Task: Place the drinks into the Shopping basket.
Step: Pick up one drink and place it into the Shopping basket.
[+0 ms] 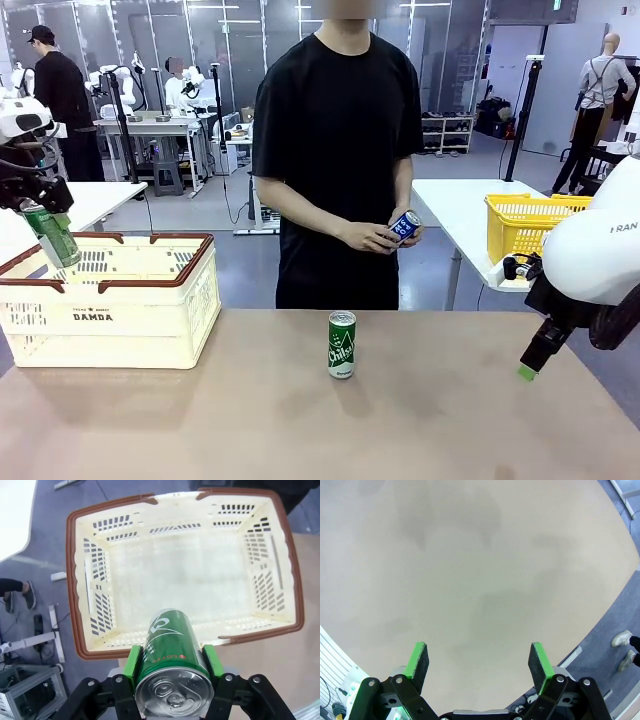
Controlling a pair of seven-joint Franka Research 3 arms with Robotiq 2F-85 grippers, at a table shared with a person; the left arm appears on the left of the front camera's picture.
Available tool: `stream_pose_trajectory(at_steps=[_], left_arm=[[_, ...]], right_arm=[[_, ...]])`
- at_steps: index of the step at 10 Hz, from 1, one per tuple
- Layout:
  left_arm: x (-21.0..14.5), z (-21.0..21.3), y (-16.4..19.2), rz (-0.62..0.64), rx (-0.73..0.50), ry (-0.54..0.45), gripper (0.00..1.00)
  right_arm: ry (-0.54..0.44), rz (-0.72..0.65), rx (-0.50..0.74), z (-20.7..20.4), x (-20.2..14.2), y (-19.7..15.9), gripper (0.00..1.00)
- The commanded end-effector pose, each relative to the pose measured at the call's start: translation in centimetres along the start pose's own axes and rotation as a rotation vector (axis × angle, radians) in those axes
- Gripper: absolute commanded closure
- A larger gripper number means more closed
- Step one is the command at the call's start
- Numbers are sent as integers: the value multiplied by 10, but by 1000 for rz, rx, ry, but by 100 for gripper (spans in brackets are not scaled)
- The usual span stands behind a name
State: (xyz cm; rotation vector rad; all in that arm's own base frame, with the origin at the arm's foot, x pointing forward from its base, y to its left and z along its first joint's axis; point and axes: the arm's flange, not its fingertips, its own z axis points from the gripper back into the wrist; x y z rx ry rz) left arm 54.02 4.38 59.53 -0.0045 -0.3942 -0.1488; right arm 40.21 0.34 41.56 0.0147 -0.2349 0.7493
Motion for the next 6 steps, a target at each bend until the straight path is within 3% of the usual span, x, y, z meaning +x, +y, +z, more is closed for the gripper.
stream_pose_trajectory(at_steps=[1, 6], left_arm=[[-1, 1, -2, -8, -3, 5, 41], [11, -11, 1, -5, -16, 11, 41]], right_arm=[[2, 9, 3, 0, -1, -1, 0], [2, 9, 3, 0, -1, -1, 0]])
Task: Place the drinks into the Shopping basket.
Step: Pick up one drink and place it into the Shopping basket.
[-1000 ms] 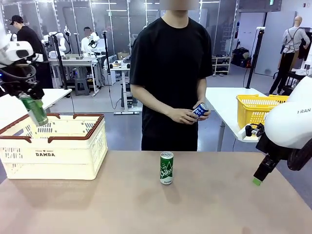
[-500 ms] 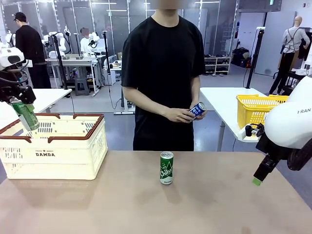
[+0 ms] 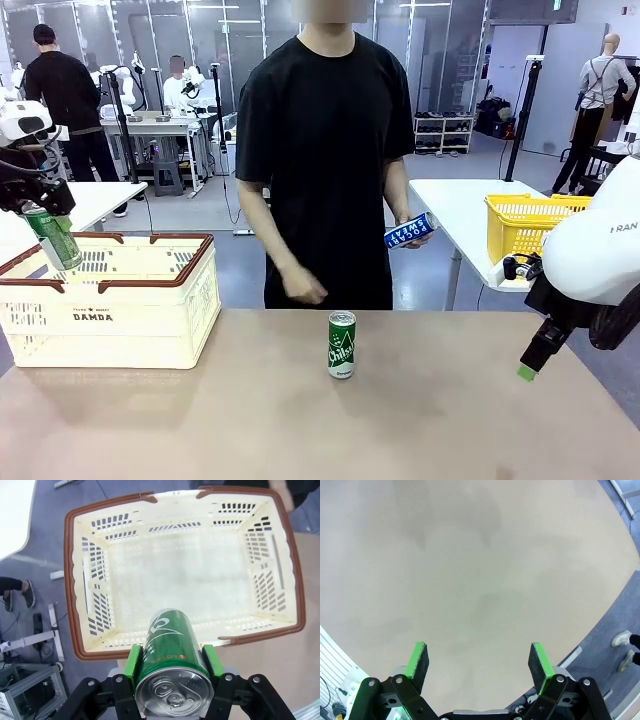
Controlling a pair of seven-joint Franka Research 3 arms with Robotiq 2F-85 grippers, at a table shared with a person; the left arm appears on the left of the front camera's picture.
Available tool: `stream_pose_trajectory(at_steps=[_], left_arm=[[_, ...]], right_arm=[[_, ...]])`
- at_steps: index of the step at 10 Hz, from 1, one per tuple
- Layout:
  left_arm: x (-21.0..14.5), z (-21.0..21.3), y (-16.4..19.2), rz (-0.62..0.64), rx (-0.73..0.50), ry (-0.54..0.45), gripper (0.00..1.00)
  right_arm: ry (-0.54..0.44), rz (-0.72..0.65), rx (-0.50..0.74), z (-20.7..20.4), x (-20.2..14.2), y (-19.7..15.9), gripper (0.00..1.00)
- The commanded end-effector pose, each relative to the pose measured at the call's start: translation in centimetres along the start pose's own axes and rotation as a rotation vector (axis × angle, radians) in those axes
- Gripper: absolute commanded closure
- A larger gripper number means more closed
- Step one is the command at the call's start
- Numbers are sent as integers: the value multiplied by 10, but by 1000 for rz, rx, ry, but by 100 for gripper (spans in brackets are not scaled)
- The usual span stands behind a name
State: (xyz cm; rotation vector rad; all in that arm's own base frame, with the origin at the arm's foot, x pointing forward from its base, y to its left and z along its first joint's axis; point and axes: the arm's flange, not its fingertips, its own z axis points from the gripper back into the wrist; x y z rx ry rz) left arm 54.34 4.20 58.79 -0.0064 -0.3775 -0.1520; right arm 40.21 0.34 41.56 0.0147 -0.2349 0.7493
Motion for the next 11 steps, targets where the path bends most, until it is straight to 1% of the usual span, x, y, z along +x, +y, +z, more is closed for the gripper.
stream_pose_trajectory(at_steps=[1, 3, 4, 5, 6, 9, 11], left_arm=[[18, -13, 5, 0, -19, 39, 41], [28, -37, 6, -4, -17, 72, 41], [32, -49, 6, 3, -29, 73, 41], [36, -60, 8, 11, -14, 79, 41], [37, -72, 9, 23, -23, 100, 41], [36, -111, 17, 54, -58, 132, 41], [31, -132, 18, 55, -92, 121, 41]], right_arm=[[2, 9, 3, 0, -1, -1, 0], [2, 9, 3, 0, -1, -1, 0], [2, 9, 3, 0, -1, -1, 0], [2, 9, 3, 0, -1, -1, 0], [2, 9, 3, 0, -1, -1, 0], [2, 9, 3, 0, -1, -1, 0], [2, 9, 3, 0, -1, -1, 0]])
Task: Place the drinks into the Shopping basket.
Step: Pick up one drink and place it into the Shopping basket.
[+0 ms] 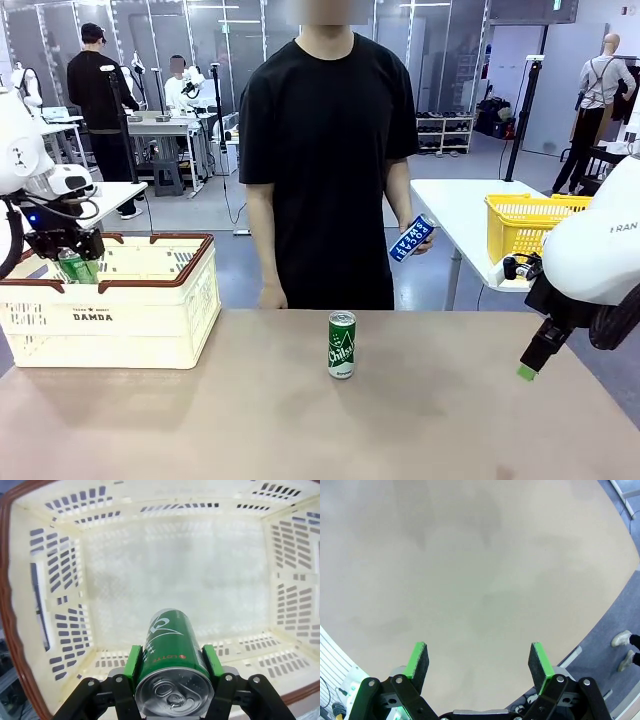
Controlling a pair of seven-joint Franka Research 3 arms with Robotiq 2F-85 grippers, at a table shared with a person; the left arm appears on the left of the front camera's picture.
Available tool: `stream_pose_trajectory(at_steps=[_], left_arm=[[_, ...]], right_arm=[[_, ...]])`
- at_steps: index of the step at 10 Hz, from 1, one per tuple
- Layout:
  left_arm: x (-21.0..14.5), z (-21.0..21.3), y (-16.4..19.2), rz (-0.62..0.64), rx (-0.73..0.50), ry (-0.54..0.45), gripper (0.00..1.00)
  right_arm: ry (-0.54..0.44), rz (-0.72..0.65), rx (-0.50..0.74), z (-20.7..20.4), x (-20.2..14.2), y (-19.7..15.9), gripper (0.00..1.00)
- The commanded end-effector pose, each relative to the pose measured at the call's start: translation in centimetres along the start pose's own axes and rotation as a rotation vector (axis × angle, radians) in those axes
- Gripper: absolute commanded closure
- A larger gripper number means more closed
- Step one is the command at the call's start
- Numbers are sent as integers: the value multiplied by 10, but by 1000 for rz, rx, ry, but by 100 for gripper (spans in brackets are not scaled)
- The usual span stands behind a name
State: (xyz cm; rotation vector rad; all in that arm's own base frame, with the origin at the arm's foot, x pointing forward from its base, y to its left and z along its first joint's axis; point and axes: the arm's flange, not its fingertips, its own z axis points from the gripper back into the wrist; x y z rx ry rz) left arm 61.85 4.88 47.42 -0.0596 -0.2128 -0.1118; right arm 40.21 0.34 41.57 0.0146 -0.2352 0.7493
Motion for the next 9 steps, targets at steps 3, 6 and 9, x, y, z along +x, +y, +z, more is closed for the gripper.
stream_pose_trajectory(at_steps=[3, 6, 9], left_arm=[[4, -24, 7, -10, 2, -11, 41], [4, -46, 13, -25, -30, 7, 41], [5, -62, 15, -37, -17, 54, 41]], right_arm=[[2, 9, 3, 0, -1, -1, 0], [2, 9, 3, 0, -1, -1, 0], [2, 9, 3, 0, -1, -1, 0]])
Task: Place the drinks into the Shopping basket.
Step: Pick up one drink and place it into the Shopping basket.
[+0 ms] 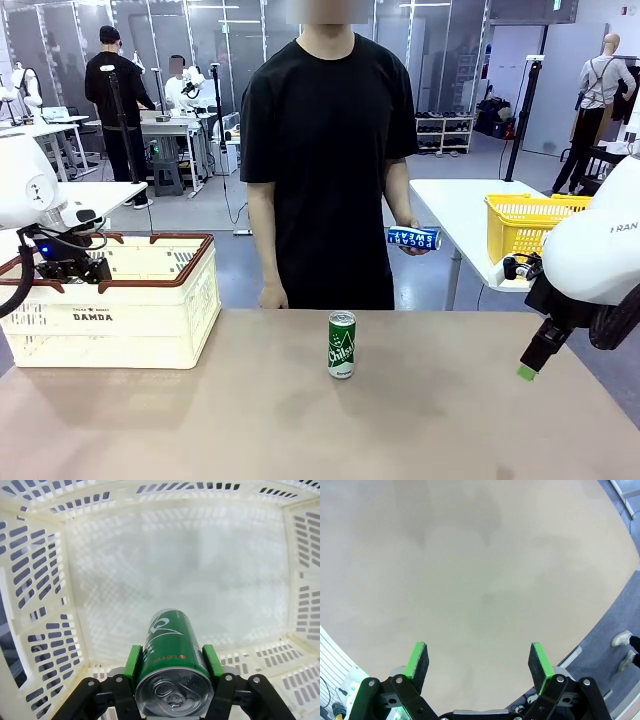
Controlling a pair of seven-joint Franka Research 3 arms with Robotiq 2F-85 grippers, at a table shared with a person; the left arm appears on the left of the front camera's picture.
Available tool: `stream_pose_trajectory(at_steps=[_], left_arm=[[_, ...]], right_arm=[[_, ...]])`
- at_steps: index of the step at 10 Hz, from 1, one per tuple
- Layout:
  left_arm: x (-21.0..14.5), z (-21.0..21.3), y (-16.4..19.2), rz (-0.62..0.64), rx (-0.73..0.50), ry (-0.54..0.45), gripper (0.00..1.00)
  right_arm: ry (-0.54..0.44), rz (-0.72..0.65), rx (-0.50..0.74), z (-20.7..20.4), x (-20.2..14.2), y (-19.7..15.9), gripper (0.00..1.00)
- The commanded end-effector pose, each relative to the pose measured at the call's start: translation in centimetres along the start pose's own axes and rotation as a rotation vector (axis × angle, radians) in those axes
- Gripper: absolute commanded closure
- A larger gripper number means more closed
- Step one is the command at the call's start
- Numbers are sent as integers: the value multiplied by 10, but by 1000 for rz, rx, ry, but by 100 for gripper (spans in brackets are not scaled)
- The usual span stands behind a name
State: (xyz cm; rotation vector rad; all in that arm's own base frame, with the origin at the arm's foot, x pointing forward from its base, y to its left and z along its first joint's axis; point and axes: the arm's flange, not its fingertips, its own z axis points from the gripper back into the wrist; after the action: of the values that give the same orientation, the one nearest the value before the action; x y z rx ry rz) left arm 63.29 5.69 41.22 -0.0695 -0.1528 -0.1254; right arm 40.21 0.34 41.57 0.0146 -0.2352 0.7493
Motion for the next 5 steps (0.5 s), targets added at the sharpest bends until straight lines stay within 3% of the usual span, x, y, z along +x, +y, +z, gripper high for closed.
stream_pose_trajectory(at_steps=[1, 5], left_arm=[[7, -2, 1, -29, -3, -3, 41], [13, -17, -1, -39, 27, 36, 41]], right_arm=[[2, 9, 3, 0, -1, -1, 0], [2, 9, 3, 0, -1, -1, 0]])
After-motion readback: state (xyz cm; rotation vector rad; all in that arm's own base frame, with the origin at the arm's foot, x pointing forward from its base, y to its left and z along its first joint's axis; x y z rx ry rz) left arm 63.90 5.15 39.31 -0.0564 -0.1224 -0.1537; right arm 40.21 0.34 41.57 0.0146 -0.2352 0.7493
